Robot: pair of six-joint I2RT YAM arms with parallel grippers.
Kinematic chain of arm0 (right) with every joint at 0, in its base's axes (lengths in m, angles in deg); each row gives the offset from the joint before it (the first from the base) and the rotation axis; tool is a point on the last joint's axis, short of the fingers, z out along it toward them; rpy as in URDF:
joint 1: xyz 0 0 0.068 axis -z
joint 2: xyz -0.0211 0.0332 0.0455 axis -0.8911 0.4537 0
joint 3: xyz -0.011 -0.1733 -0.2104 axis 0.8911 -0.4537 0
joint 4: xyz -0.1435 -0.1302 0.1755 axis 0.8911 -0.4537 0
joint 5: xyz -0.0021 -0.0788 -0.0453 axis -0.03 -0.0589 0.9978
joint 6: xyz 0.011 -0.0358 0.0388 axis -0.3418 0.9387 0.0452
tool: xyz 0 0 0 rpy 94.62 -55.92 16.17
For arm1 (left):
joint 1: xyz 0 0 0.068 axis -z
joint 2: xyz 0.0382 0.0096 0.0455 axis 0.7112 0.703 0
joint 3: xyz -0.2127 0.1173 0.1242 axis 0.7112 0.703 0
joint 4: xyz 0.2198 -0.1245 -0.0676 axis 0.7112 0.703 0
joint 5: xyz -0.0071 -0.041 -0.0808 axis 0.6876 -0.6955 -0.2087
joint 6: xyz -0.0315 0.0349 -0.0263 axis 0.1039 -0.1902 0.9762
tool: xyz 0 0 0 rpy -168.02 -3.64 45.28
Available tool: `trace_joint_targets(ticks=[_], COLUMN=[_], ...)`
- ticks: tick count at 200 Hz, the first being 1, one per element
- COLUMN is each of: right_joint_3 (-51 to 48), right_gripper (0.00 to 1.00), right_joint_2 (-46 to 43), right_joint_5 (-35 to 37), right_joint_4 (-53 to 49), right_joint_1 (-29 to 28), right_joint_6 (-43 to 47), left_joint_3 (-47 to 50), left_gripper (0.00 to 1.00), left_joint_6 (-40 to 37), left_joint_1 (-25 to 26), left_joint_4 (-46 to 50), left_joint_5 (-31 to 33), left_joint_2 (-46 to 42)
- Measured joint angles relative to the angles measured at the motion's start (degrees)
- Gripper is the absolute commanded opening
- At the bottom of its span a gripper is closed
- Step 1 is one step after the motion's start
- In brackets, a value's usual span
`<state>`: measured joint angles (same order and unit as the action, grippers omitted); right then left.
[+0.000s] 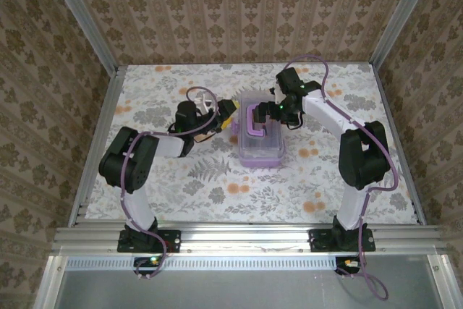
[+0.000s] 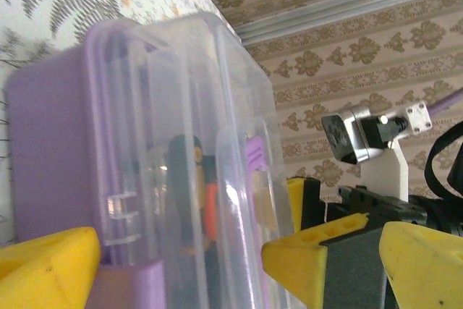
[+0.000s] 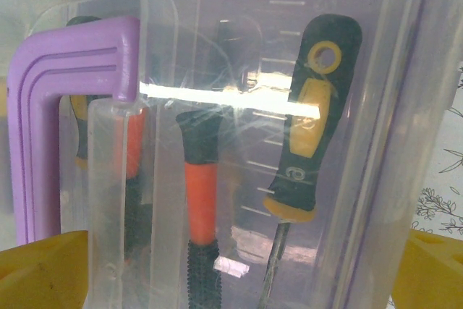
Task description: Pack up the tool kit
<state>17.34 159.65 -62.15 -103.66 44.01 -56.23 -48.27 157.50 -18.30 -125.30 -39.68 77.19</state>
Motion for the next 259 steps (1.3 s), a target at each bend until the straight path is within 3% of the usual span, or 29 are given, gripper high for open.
trace_joint_targets(ticks=[99,160,259], right_joint_3=[0.0,0.0,0.0], right_gripper=[1.0,1.0,1.0], right_joint_2=[0.0,0.0,0.04], right_joint_5=[0.0,-0.02,-0.02], right_joint_4=[0.0,0.0,0.0], right_joint_1=[0.0,0.0,0.0], right_joint_6=[0.02,0.04,0.04], left_joint_3=[-0.07,0.59,2.01], left_gripper=[1.0,1.0,1.0], left_joint_6=[0.31,-8.5,-8.68], left_joint_1=[0.76,1.84,1.84], left_joint_4=[0.11,13.64,13.25], left_joint_5=[0.5,1.51,1.75], left_joint_2=[0.0,-3.65,-2.34])
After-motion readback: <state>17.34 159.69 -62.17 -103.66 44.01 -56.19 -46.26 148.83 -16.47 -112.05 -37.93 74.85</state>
